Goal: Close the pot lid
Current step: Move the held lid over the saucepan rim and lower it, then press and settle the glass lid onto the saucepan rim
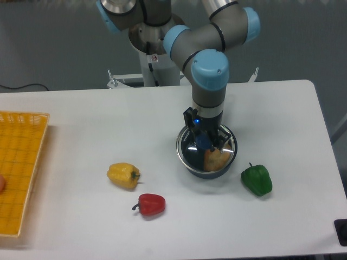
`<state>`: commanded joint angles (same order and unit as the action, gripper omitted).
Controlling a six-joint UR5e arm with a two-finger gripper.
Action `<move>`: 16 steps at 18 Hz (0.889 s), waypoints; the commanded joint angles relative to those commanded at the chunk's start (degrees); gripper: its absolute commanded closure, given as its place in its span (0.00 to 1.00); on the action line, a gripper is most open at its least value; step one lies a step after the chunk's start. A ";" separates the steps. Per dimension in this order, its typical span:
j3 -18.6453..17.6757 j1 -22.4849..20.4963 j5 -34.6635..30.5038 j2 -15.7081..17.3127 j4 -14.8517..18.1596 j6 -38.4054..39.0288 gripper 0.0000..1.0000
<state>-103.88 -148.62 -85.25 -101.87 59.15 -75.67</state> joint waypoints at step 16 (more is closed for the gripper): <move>-0.18 -1.32 0.00 -0.17 -0.09 -6.77 0.42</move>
<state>-104.06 -149.94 -85.25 -102.04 59.06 -82.44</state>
